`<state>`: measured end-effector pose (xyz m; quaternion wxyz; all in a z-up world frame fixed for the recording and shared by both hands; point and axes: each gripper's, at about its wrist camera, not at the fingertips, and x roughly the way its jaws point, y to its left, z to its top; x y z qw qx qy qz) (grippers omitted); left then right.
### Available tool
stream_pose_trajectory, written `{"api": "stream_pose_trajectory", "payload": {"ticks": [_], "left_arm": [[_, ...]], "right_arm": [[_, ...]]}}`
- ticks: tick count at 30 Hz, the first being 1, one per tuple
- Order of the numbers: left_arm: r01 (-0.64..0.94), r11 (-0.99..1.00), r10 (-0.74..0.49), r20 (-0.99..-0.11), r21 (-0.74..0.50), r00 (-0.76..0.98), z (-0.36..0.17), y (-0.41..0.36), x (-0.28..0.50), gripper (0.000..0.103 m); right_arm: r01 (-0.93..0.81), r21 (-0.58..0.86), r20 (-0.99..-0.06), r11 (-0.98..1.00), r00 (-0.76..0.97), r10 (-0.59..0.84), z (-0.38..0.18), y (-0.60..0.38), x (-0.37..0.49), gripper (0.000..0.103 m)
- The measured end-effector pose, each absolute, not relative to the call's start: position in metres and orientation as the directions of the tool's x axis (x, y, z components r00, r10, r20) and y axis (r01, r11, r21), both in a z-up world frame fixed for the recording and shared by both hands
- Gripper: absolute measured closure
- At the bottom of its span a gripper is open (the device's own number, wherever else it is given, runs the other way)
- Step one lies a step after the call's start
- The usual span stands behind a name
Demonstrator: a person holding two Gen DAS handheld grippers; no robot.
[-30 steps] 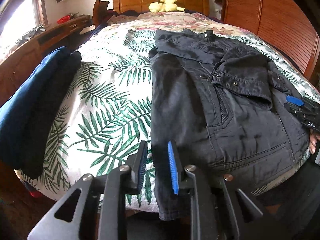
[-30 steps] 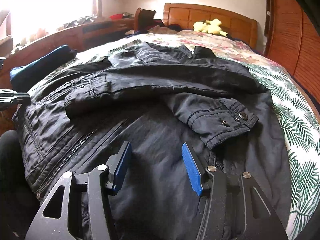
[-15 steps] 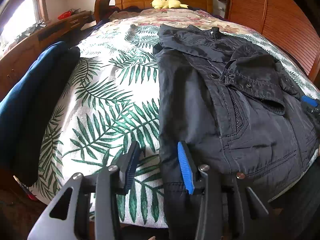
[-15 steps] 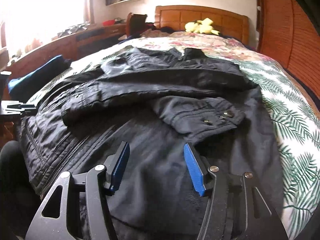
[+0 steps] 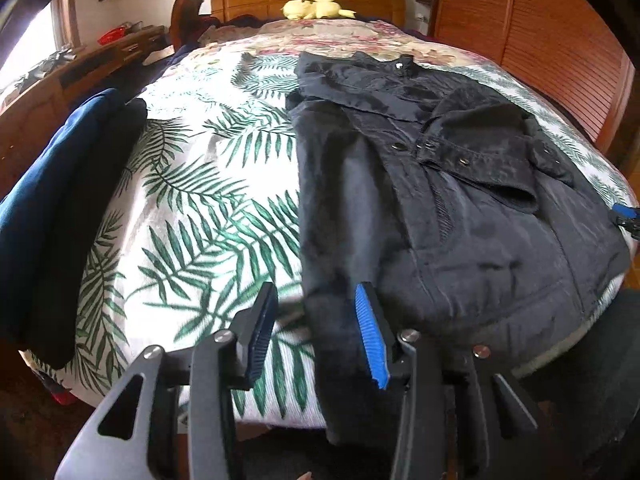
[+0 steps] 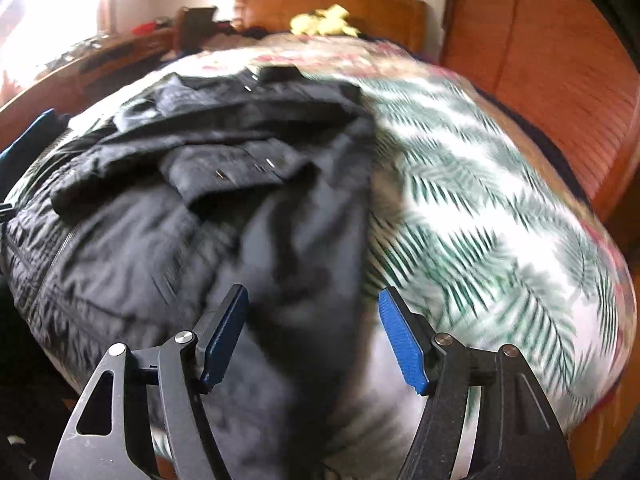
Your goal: Fold large clothes
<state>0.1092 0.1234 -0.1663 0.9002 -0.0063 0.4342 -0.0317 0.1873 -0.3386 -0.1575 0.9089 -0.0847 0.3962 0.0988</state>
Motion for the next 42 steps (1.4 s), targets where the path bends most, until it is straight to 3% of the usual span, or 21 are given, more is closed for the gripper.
{"api": "stream_pose_trajectory", "payload": {"ticks": [8,11,26,27,30,31,33,35,42], "left_arm": [[0.083,0.995,-0.096,-0.792,-0.058,0.603,-0.169,0.121,0.089,0.063],[0.086,0.994,-0.1,-0.794,-0.06,0.6,-0.171,0.119,0.081,0.063],[0.054,0.998,-0.057,-0.768,-0.029,0.637,-0.179,0.113,0.071,0.063],[0.057,0.998,-0.053,-0.768,-0.021,0.638,-0.179,0.111,0.071,0.065],[0.08,0.997,-0.058,-0.765,-0.009,0.641,-0.177,0.105,0.072,0.077],[0.078,0.997,-0.053,-0.764,-0.003,0.643,-0.176,0.104,0.072,0.08],[0.071,0.997,-0.056,-0.753,-0.012,0.655,-0.174,0.106,0.072,0.096],[0.071,0.997,-0.079,-0.742,-0.042,0.665,-0.168,0.109,0.071,0.102],[0.082,0.995,-0.1,-0.616,-0.057,0.781,-0.101,0.099,0.066,0.103]], "right_arm": [[-0.276,-0.013,-0.788,0.961,0.594,0.161,-0.167,-0.344,0.168,0.034],[-0.331,-0.007,-0.77,0.944,0.603,0.206,-0.165,-0.336,0.16,0.049],[-0.324,0.029,-0.8,0.945,0.559,0.216,-0.174,-0.336,0.154,0.048],[-0.33,0.028,-0.798,0.944,0.561,0.219,-0.173,-0.334,0.153,0.049],[-0.337,0.01,-0.786,0.941,0.58,0.216,-0.169,-0.328,0.152,0.077],[-0.345,0.014,-0.777,0.938,0.587,0.228,-0.166,-0.327,0.152,0.081],[-0.355,0.024,-0.763,0.935,0.597,0.247,-0.162,-0.326,0.153,0.084],[-0.363,0.031,-0.75,0.931,0.608,0.262,-0.159,-0.325,0.154,0.087],[-0.355,0.158,-0.617,0.921,0.693,0.373,-0.114,-0.335,0.157,0.094]]}}
